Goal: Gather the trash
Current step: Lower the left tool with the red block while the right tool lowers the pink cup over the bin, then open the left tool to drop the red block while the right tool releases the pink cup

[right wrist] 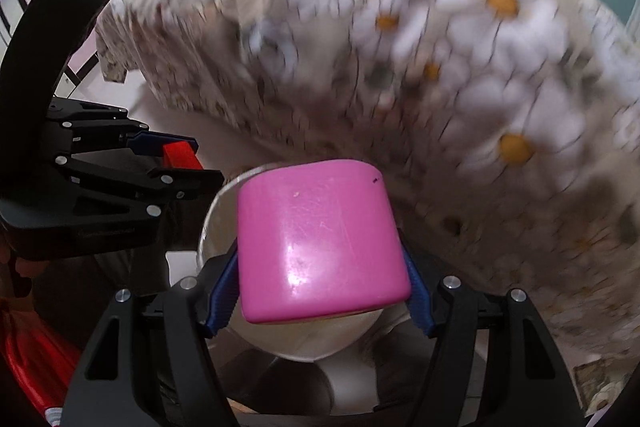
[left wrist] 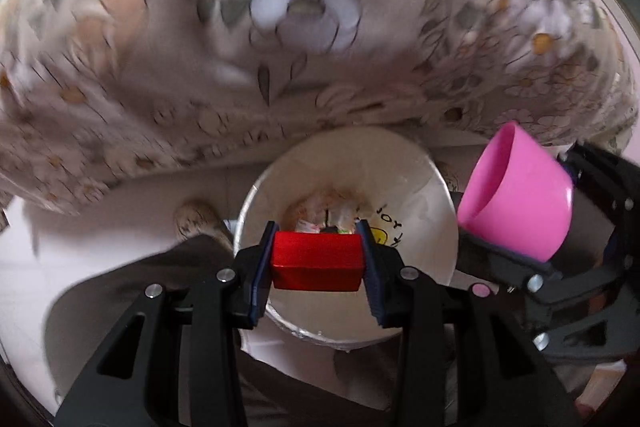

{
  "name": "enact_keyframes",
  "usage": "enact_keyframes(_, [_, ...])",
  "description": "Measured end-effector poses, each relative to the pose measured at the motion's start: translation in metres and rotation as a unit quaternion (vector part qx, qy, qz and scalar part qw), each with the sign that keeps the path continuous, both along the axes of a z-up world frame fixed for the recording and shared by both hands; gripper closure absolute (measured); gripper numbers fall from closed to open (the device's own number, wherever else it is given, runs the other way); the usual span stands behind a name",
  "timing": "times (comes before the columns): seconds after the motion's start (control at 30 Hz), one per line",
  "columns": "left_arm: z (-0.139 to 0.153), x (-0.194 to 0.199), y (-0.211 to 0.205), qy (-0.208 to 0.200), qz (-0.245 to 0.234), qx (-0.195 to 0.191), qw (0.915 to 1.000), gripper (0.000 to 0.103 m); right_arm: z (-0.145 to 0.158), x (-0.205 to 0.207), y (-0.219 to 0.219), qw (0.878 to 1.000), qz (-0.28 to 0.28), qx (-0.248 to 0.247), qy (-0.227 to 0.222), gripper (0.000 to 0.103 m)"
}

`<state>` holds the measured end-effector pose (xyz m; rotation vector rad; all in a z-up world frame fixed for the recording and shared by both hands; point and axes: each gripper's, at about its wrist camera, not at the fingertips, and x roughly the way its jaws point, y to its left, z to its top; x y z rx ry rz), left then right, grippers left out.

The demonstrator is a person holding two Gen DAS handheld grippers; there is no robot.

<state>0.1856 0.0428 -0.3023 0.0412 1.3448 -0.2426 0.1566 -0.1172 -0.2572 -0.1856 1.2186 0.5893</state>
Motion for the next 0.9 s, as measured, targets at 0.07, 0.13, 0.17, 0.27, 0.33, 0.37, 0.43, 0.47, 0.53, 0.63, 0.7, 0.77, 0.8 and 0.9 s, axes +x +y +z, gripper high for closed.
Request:
enact_keyframes(0.07, [-0.014,0.004,0.001,0.014,0.011,-0.003,0.9998,0.063,-0.006,0.002,0.002,1.000,-0.001,-0.004,0.007,0.033])
enact_keyframes(0.13, [-0.025,0.007,0.001,0.028,0.018,-0.004,0.9994,0.063,-0.022,0.002,0.005,0.999,-0.002,-0.018,0.026,0.033])
enact_keyframes(0.17, [-0.031,0.009,0.001,0.035,0.023,-0.001,0.9991,0.063,-0.030,0.002,0.006,0.999,-0.004,-0.028,0.033,0.033])
enact_keyframes(0.27, [-0.052,0.011,-0.001,0.052,0.031,0.010,0.9981,0.063,-0.040,0.005,0.010,0.998,-0.006,-0.039,0.043,0.033])
enact_keyframes(0.33, [-0.063,0.012,-0.002,0.063,0.034,0.014,0.9973,0.063,-0.055,0.007,0.014,0.997,-0.009,-0.050,0.062,0.033])
enact_keyframes(0.37, [-0.069,0.013,-0.003,0.070,0.033,0.016,0.9969,0.063,-0.063,0.008,0.017,0.996,-0.008,-0.054,0.072,0.033])
enact_keyframes(0.43, [-0.078,0.015,-0.004,0.080,0.038,0.017,0.9959,0.063,-0.073,0.009,0.022,0.995,-0.007,-0.057,0.086,0.033])
enact_keyframes(0.47, [-0.082,0.017,-0.005,0.085,0.040,0.017,0.9954,0.063,-0.081,0.010,0.022,0.993,-0.009,-0.056,0.101,0.033])
enact_keyframes(0.53, [-0.090,0.019,-0.005,0.094,0.045,0.019,0.9944,0.063,-0.092,0.013,0.022,0.991,-0.013,-0.055,0.118,0.033])
enact_keyframes(0.63, [-0.104,0.023,-0.007,0.106,0.046,0.024,0.9930,0.063,-0.109,0.016,0.021,0.989,-0.019,-0.060,0.137,0.033])
enact_keyframes(0.7, [-0.113,0.024,-0.008,0.119,0.049,0.021,0.9915,0.063,-0.118,0.017,0.022,0.987,-0.022,-0.062,0.147,0.033])
enact_keyframes(0.77, [-0.121,0.025,-0.008,0.135,0.054,0.017,0.9891,0.063,-0.123,0.018,0.022,0.986,-0.024,-0.062,0.153,0.033])
enact_keyframes(0.8, [-0.125,0.026,-0.007,0.142,0.057,0.016,0.9880,0.063,-0.131,0.019,0.020,0.983,-0.029,-0.059,0.168,0.033])
enact_keyframes(0.9, [-0.140,0.029,-0.004,0.170,0.073,0.004,0.9827,0.063,-0.148,0.021,0.011,0.979,-0.042,-0.064,0.190,0.033])
